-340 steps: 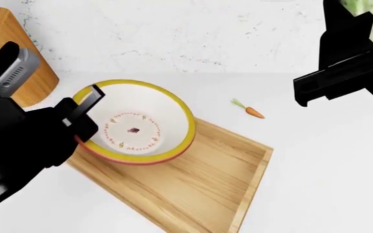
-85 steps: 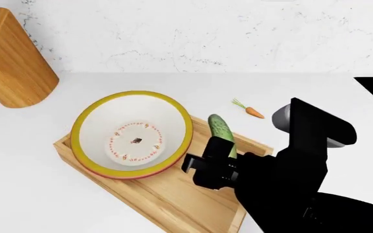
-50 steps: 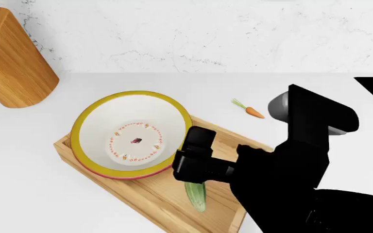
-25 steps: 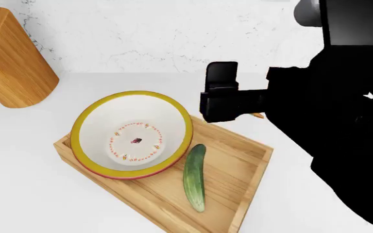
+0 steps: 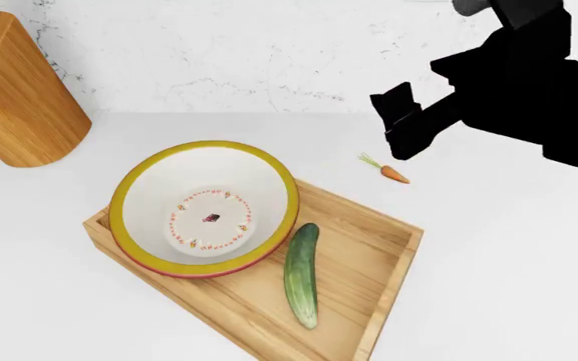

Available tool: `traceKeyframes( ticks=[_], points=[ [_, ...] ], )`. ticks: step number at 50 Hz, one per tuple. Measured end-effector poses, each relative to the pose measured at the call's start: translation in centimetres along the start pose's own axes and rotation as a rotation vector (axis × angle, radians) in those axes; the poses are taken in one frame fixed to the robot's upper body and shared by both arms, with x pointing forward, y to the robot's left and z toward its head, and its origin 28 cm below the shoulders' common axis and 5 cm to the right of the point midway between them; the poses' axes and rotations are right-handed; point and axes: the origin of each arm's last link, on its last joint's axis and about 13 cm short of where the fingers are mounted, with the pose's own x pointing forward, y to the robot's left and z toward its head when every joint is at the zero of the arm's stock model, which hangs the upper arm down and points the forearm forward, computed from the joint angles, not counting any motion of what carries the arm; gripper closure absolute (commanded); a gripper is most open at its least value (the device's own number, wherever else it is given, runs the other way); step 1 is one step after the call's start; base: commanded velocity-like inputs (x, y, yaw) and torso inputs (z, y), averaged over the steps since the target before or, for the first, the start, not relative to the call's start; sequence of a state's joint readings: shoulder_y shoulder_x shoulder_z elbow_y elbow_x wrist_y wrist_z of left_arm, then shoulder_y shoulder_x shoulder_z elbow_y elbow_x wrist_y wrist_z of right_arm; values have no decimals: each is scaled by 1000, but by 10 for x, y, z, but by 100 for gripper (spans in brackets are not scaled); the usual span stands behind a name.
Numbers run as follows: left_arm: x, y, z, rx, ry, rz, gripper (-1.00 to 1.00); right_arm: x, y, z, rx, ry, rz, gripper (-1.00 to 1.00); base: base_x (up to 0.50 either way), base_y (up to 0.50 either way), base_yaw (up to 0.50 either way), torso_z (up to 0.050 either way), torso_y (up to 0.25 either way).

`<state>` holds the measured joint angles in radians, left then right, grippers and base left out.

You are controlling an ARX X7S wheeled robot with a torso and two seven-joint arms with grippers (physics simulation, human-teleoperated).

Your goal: Place the two vegetables and bowl onto the tray for setting up a vegetable dip station.

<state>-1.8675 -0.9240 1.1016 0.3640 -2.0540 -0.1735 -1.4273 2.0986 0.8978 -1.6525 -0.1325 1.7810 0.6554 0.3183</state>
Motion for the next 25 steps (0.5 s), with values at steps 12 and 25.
traceKeyframes(
  ticks=[12,25],
  points=[
    [0,-1,0,0,1,-2,-100,18,-30,-18,-85,122,79,-100,0,0,0,0,0],
    [0,-1,-1,3,1,-4,-100,31,-41,-28,-48,207,136,-100,0,0,0,0,0]
  ],
)
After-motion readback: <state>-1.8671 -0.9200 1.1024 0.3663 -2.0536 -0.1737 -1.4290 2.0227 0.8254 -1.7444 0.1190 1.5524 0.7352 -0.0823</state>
